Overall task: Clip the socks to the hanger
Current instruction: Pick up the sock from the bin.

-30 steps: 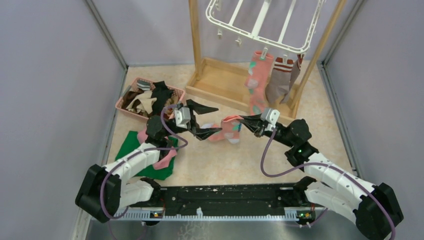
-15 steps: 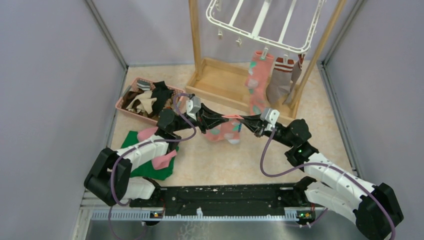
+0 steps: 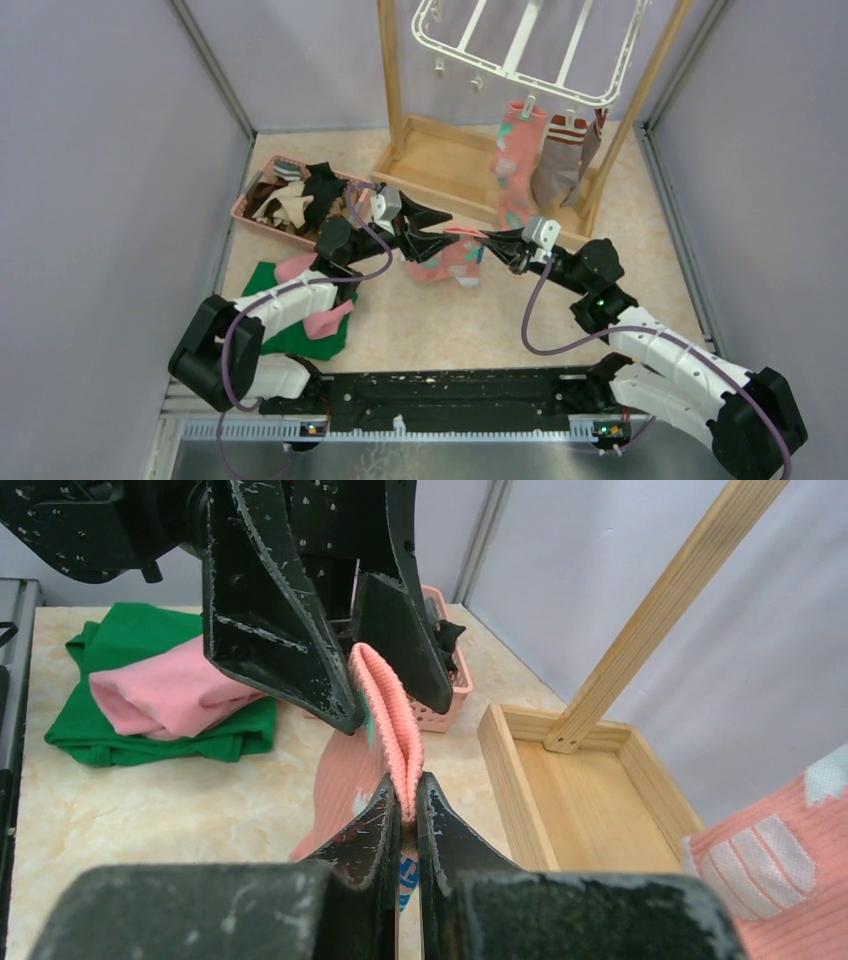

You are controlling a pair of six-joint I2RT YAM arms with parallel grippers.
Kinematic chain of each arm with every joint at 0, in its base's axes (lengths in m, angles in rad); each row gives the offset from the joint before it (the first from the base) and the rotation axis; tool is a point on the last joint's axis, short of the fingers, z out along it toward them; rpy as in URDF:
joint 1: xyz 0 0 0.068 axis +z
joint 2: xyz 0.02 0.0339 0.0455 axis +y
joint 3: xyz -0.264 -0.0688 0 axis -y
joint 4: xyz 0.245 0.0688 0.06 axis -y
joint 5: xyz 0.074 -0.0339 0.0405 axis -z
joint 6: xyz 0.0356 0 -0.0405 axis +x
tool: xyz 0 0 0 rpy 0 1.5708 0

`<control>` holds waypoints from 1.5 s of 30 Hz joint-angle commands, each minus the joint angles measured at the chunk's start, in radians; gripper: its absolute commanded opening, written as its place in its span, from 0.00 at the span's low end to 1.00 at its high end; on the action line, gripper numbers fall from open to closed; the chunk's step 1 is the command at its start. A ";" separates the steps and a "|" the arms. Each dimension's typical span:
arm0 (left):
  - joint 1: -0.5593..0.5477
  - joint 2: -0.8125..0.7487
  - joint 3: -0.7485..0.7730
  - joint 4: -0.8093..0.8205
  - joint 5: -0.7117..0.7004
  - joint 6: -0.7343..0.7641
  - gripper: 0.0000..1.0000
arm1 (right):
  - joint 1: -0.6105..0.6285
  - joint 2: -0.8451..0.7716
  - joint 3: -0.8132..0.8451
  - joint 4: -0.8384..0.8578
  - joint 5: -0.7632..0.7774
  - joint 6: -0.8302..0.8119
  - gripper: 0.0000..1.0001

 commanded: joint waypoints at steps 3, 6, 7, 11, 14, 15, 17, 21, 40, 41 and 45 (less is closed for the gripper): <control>0.051 0.004 0.034 0.072 -0.032 -0.152 0.75 | 0.009 -0.054 0.001 0.038 0.155 0.023 0.00; 0.137 0.025 0.066 0.099 0.010 -0.300 0.83 | 0.008 -0.075 -0.017 0.048 0.237 0.036 0.00; 0.167 0.040 0.076 0.134 0.030 -0.344 0.84 | 0.006 -0.079 -0.023 0.053 0.255 0.040 0.00; 0.227 0.121 0.135 0.300 0.084 -0.484 0.94 | -0.021 -0.087 -0.042 0.076 0.276 0.075 0.00; 0.232 0.185 0.196 0.362 0.090 -0.517 0.99 | -0.052 -0.089 -0.053 0.089 0.267 0.113 0.00; 0.232 0.210 0.215 0.383 0.088 -0.527 0.99 | -0.062 -0.090 -0.060 0.098 0.262 0.124 0.00; 0.232 0.267 0.264 0.436 0.079 -0.553 0.99 | -0.080 -0.090 -0.069 0.114 0.249 0.146 0.00; 0.232 0.416 0.400 0.573 0.058 -0.683 0.99 | -0.098 -0.089 -0.076 0.126 0.234 0.160 0.00; 0.192 1.022 1.221 0.738 0.011 -0.990 0.98 | -0.125 -0.088 -0.095 0.154 0.214 0.186 0.00; 0.192 1.043 1.257 0.738 0.009 -0.988 0.98 | -0.126 -0.089 -0.094 0.153 0.213 0.186 0.00; 0.181 1.121 1.393 0.738 -0.013 -0.960 0.98 | -0.128 -0.086 -0.094 0.156 0.207 0.186 0.00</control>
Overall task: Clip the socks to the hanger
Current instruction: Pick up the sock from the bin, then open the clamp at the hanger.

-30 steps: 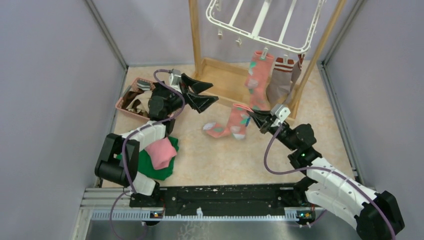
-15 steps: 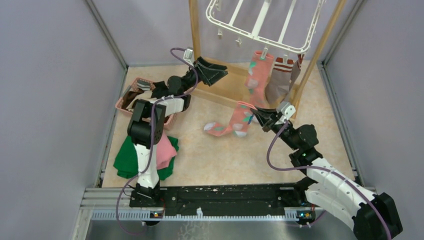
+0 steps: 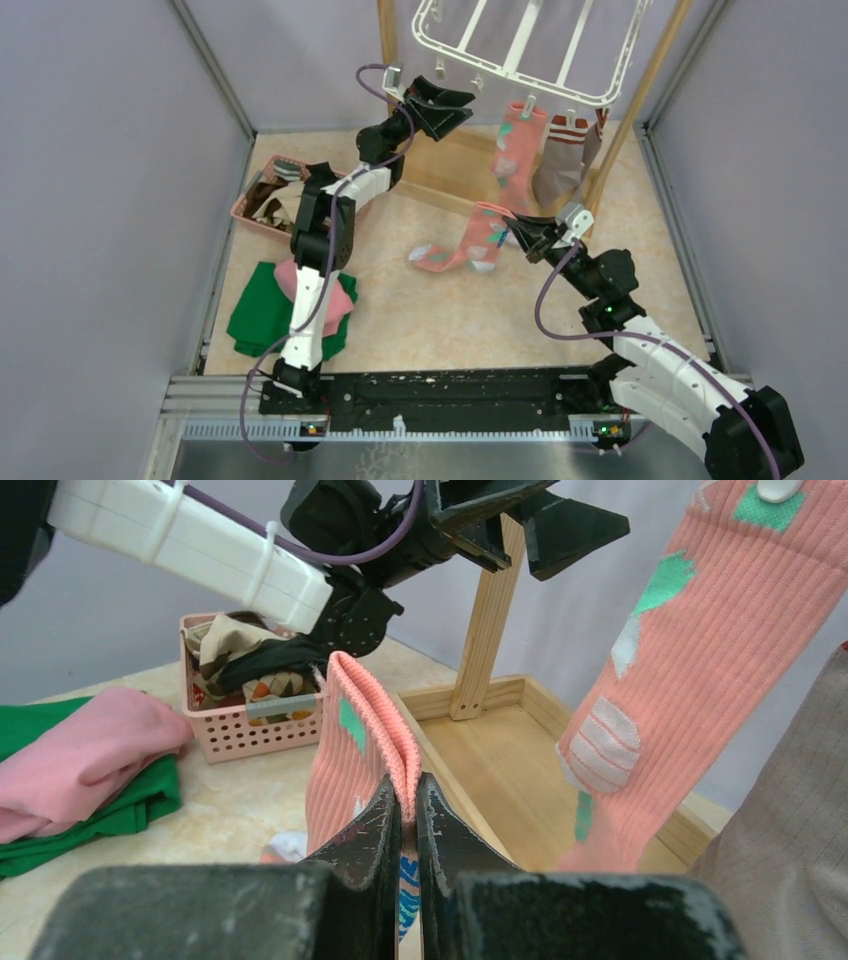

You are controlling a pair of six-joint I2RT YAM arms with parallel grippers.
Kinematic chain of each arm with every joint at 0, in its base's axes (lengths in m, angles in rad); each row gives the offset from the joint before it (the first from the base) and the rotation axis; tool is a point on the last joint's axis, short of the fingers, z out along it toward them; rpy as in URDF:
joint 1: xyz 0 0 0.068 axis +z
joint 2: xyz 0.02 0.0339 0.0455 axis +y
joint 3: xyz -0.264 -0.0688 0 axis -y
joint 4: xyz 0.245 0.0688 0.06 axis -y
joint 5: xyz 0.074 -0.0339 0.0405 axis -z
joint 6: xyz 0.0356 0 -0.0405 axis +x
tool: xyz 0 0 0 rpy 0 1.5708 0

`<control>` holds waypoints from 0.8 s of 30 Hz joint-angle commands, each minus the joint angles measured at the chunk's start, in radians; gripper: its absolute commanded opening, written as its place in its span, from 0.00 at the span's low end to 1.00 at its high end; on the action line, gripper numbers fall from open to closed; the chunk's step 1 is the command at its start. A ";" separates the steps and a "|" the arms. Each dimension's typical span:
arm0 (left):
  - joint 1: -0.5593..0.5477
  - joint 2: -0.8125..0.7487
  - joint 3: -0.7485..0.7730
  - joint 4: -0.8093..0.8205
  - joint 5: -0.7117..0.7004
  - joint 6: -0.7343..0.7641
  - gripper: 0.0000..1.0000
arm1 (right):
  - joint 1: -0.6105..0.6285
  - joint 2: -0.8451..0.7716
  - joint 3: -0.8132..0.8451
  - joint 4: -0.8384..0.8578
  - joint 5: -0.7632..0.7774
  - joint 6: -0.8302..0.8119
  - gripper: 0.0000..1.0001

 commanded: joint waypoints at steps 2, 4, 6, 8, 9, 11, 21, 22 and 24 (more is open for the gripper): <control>-0.021 0.096 0.188 0.322 -0.040 0.018 0.98 | -0.007 -0.012 -0.008 0.060 -0.016 0.014 0.00; -0.029 0.126 0.255 0.322 -0.059 0.017 0.98 | -0.007 -0.014 -0.007 0.059 -0.016 0.014 0.00; -0.035 0.140 0.285 0.322 -0.078 0.023 0.98 | -0.009 -0.017 -0.008 0.058 -0.016 0.014 0.00; -0.038 0.145 0.302 0.322 -0.094 0.041 0.98 | -0.009 -0.020 -0.008 0.057 -0.017 0.014 0.00; -0.038 0.149 0.315 0.322 -0.095 0.046 0.99 | -0.008 -0.019 -0.007 0.058 -0.017 0.014 0.00; -0.037 0.161 0.349 0.322 -0.100 0.043 0.98 | -0.010 -0.017 -0.008 0.058 -0.020 0.014 0.00; -0.050 0.206 0.471 0.322 -0.142 -0.008 0.97 | -0.010 -0.020 -0.007 0.056 -0.021 0.014 0.00; -0.050 0.208 0.480 0.322 -0.146 -0.012 0.97 | -0.010 -0.020 -0.007 0.057 -0.021 0.014 0.00; -0.052 0.208 0.486 0.322 -0.148 -0.012 0.96 | -0.010 -0.019 -0.006 0.056 -0.021 0.014 0.00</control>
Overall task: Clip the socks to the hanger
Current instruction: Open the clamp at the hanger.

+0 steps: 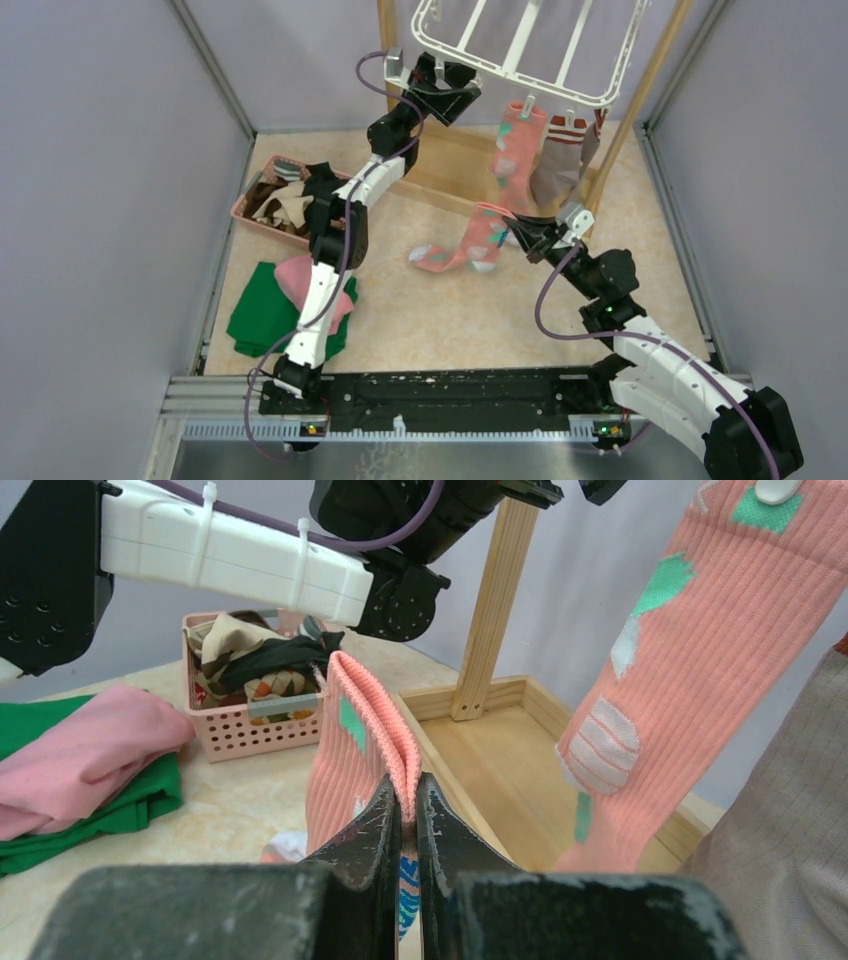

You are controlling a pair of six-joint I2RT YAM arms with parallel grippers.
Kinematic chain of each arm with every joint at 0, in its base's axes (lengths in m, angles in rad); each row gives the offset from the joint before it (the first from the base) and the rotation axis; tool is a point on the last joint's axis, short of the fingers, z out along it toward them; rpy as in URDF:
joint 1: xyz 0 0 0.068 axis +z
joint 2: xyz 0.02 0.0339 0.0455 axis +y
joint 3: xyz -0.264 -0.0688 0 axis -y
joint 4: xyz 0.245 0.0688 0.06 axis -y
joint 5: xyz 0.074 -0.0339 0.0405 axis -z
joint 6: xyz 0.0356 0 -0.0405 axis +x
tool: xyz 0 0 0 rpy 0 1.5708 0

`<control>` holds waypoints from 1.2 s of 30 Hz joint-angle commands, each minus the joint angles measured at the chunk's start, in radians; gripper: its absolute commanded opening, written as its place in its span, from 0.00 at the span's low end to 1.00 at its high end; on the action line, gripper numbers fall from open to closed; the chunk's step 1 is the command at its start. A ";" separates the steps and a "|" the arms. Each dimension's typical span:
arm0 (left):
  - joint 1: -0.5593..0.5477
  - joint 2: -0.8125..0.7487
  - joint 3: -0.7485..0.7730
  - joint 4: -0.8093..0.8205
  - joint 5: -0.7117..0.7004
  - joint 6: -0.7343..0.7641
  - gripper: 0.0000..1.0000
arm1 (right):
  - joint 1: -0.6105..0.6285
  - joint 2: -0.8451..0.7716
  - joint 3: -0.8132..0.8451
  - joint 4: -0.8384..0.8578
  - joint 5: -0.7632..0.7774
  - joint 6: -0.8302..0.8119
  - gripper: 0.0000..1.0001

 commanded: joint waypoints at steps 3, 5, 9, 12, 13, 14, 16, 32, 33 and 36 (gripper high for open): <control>-0.007 0.020 0.047 0.319 -0.026 -0.025 0.95 | -0.006 -0.020 -0.006 0.051 -0.008 0.014 0.00; -0.006 0.018 0.051 0.319 -0.023 -0.030 0.94 | -0.006 -0.020 -0.006 0.050 -0.008 0.015 0.00; -0.007 0.021 0.067 0.319 -0.024 -0.036 0.93 | -0.006 -0.017 -0.007 0.049 -0.007 0.014 0.00; -0.009 0.020 0.077 0.319 -0.021 -0.035 0.92 | -0.006 -0.017 -0.006 0.048 -0.007 0.014 0.00; -0.008 0.019 0.079 0.318 -0.020 -0.033 0.92 | -0.006 -0.017 -0.005 0.048 -0.007 0.014 0.00; -0.010 0.018 0.080 0.318 -0.019 -0.033 0.91 | -0.007 -0.017 -0.005 0.047 -0.006 0.014 0.00; -0.012 0.017 0.082 0.319 -0.020 -0.031 0.91 | -0.005 -0.017 -0.005 0.046 -0.008 0.014 0.00; -0.030 -0.005 0.087 0.318 -0.007 0.007 0.82 | -0.007 -0.022 -0.006 0.041 -0.007 0.014 0.00; -0.030 -0.005 0.089 0.319 -0.008 0.007 0.82 | -0.007 -0.022 -0.006 0.041 -0.007 0.014 0.00; -0.030 -0.009 0.092 0.318 -0.009 0.007 0.82 | -0.007 -0.022 -0.005 0.041 -0.008 0.015 0.00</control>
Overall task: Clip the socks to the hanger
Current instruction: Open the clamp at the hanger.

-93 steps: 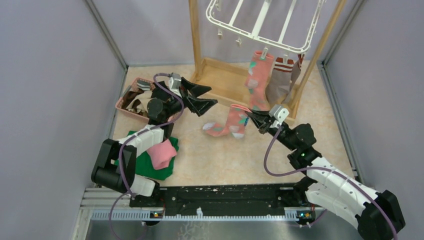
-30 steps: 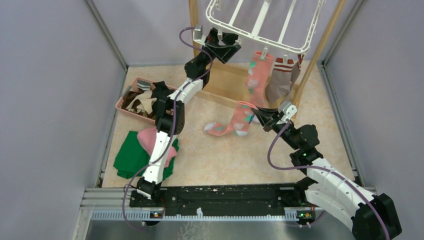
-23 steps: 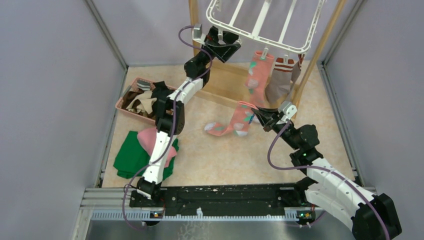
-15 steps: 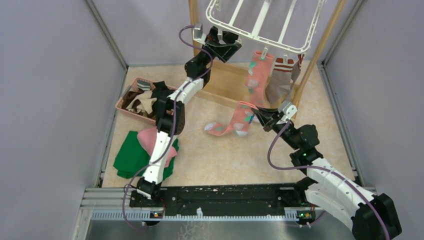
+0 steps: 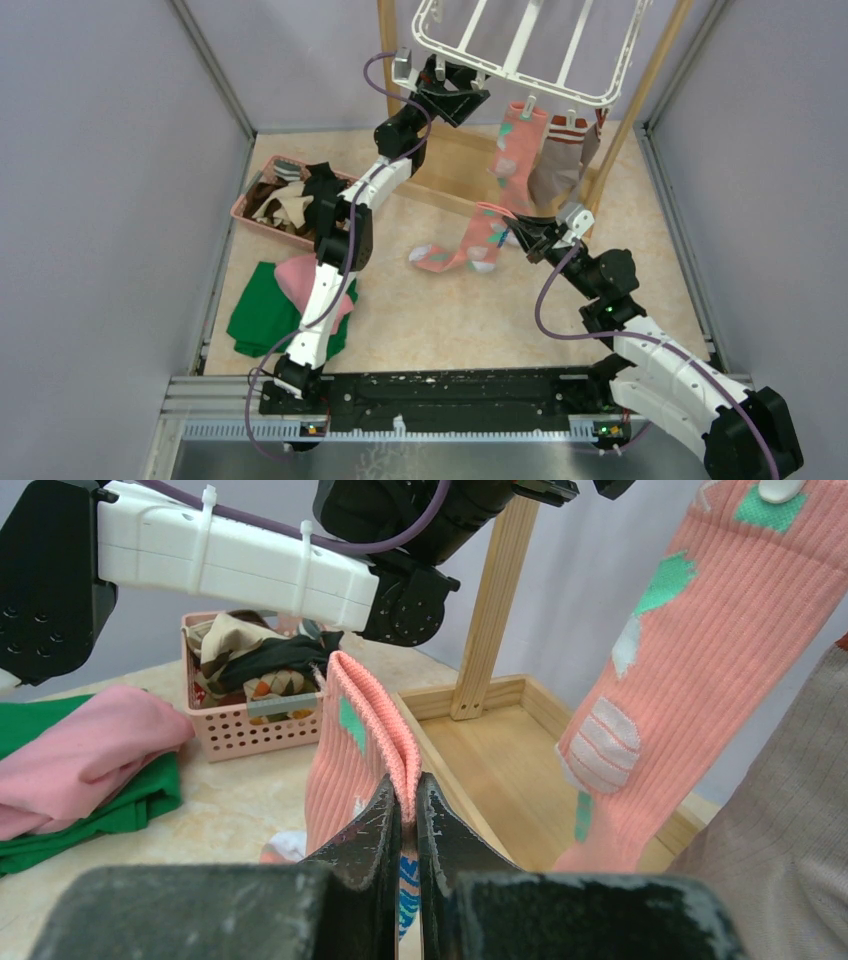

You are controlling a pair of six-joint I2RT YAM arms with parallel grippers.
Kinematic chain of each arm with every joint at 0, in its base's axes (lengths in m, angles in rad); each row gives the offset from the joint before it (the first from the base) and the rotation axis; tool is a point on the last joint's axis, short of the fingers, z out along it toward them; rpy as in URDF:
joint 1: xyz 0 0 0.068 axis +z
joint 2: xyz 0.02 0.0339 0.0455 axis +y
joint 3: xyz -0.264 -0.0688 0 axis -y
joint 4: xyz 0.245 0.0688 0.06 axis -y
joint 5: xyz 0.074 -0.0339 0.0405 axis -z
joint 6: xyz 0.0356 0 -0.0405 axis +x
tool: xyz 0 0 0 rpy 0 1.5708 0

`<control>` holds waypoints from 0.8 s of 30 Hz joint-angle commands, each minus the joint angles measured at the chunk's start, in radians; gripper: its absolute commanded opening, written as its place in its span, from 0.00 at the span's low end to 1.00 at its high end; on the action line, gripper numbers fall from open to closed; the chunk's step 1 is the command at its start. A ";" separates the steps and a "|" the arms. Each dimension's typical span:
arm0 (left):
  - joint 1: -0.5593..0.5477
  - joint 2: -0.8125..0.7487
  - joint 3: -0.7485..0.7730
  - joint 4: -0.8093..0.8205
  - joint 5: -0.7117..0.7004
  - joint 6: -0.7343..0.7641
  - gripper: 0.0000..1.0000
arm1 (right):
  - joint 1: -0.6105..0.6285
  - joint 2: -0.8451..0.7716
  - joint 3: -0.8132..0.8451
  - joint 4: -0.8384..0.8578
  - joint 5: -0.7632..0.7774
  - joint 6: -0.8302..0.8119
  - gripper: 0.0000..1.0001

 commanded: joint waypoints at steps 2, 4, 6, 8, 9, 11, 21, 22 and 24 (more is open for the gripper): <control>0.000 -0.040 0.045 0.319 -0.009 0.008 0.82 | -0.005 -0.022 -0.006 0.042 -0.009 0.014 0.00; 0.000 -0.042 0.048 0.319 -0.011 0.009 0.82 | -0.005 -0.023 -0.003 0.040 -0.010 0.014 0.00; 0.001 -0.043 0.051 0.319 -0.013 0.009 0.82 | -0.005 -0.024 -0.004 0.040 -0.010 0.014 0.00; 0.000 -0.044 0.056 0.319 -0.013 0.009 0.82 | -0.006 -0.023 -0.004 0.039 -0.010 0.014 0.00; 0.000 -0.044 0.057 0.320 -0.013 0.009 0.82 | -0.006 -0.023 -0.003 0.039 -0.011 0.014 0.00; 0.000 -0.045 0.061 0.320 -0.012 0.010 0.82 | -0.005 -0.022 -0.004 0.038 -0.011 0.014 0.00; 0.001 -0.051 0.069 0.319 -0.013 0.001 0.80 | -0.006 -0.018 -0.001 0.039 -0.017 0.014 0.00; 0.000 -0.053 0.069 0.318 -0.012 0.000 0.80 | -0.005 -0.017 -0.001 0.039 -0.019 0.014 0.00; 0.000 -0.055 0.071 0.320 -0.013 0.000 0.80 | -0.006 -0.017 0.001 0.039 -0.019 0.014 0.00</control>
